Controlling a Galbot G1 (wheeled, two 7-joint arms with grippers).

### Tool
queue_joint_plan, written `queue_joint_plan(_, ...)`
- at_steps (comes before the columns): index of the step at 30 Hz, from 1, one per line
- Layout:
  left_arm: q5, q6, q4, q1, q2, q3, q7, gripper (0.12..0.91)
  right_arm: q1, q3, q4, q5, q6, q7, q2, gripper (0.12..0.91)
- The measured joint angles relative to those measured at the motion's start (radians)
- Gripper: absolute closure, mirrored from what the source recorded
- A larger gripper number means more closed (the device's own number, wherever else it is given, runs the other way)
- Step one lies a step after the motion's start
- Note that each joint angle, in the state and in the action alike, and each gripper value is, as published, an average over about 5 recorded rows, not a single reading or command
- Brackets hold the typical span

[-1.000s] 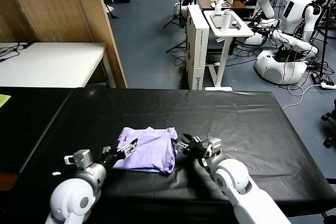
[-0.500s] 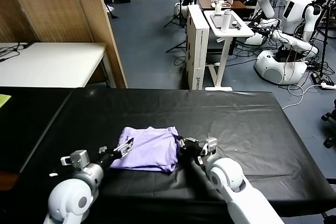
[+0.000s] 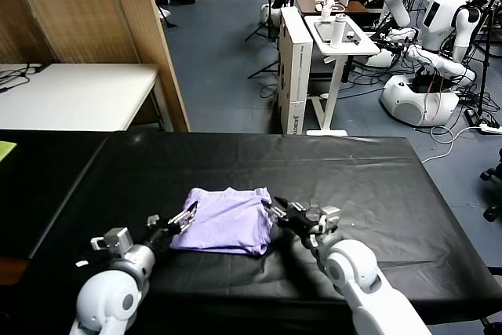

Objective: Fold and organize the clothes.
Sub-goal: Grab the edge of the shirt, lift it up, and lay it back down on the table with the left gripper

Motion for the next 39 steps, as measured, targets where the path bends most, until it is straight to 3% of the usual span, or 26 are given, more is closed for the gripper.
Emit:
queue_joint_plan(3, -0.012, -0.046, 0.027, -0.002, -0.022, -0.011, 0.030, 0.123, -0.023, 0.033, 0.044, 0.033, 0.002, 0.004, -0.019, 0.134)
queue_joint_plan(8, -0.075, -0.076, 0.078, -0.005, -0.059, -0.029, 0.062, 0.123, -0.055, 0.079, 0.105, 0.069, 0.003, 0.015, -0.049, 0.119)
queue_joint_plan(29, -0.263, -0.070, 0.179, -0.015, -0.104, -0.053, 0.078, 0.129, -0.090, 0.106, 0.161, 0.060, 0.003, 0.027, -0.067, 0.118)
queue_joint_plan(32, -0.285, -0.067, 0.180, -0.017, -0.109, -0.053, 0.078, 0.215, -0.090, 0.106, 0.158, 0.054, 0.003, 0.031, -0.063, 0.118)
queue_joint_plan(39, -0.301, -0.059, 0.182, -0.022, -0.115, -0.052, 0.072, 0.652, -0.093, 0.104, 0.153, 0.031, 0.007, 0.035, -0.056, 0.118)
